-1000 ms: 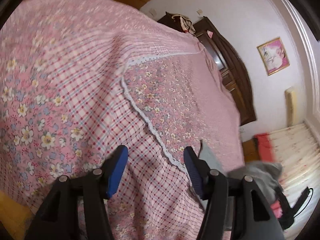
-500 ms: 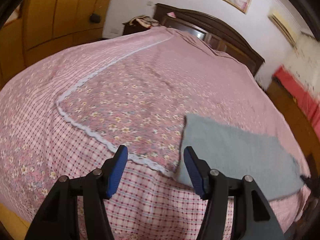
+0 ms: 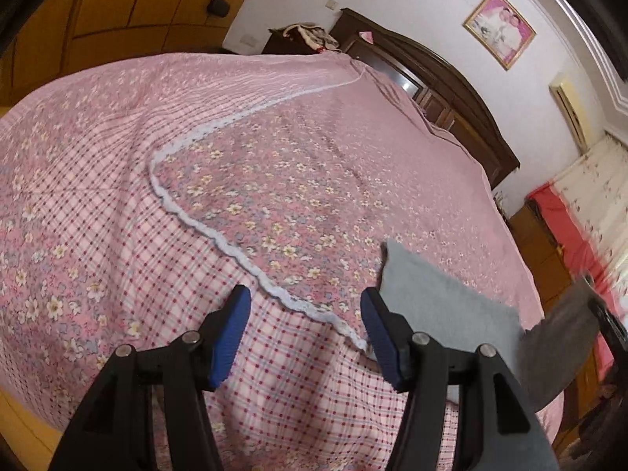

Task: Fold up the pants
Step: 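Carry the held waistband over the folded pants with the right gripper, then lower the waistband onto the pants and open the right gripper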

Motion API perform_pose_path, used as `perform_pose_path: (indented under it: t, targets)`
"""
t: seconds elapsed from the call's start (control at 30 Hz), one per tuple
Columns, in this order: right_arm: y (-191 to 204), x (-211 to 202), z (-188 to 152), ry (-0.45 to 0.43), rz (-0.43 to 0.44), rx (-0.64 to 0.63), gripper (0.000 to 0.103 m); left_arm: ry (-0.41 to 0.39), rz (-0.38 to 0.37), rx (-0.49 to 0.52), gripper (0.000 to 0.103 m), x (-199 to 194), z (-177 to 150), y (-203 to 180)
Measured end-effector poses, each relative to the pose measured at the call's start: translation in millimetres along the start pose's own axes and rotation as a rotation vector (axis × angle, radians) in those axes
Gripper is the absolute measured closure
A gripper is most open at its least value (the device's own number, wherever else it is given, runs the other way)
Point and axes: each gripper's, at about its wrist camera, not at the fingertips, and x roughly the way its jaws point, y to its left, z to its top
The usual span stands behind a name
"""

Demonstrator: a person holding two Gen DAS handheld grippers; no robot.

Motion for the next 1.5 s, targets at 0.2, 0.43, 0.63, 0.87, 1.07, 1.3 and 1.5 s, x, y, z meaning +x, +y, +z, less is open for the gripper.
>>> perform_pose_path:
  t: [0.2,0.43,0.63,0.87,1.07,1.3,1.5]
  targets:
    - [189.5,41.6,16.9,0.066,0.409,-0.136,0.083,0.049,-0.131,-0.193,0.041,-0.7,5.3,44.0]
    - [279.8,41.2,-1.8,0.087,0.486,-0.298,0.083,0.038,-0.223,-0.318,0.041,-8.8,7.5,79.5]
    - [272.5,32.1,-4.1,0.065,0.486,-0.343,0.083,0.041,-0.179,-0.264,0.04,-11.7,7.9,73.0]
    - [275.4,26.6,-5.9,0.07,0.503,-0.328,0.083,0.041,-0.18,-0.265,0.04,-11.9,6.8,65.7]
    - [290.5,24.0,-12.4,0.047,0.477,-0.373,0.083,0.043,-0.17,-0.253,0.04,-9.8,9.2,59.1]
    - [297.5,18.4,-13.9,0.034,0.604,-0.322,0.068,0.045,-0.175,-0.248,0.04,-7.2,11.3,52.9]
    - [232.0,-12.7,14.1,-0.023,0.82,-0.088,0.068,0.009,-0.203,-0.207,0.041,-18.4,12.5,52.6]
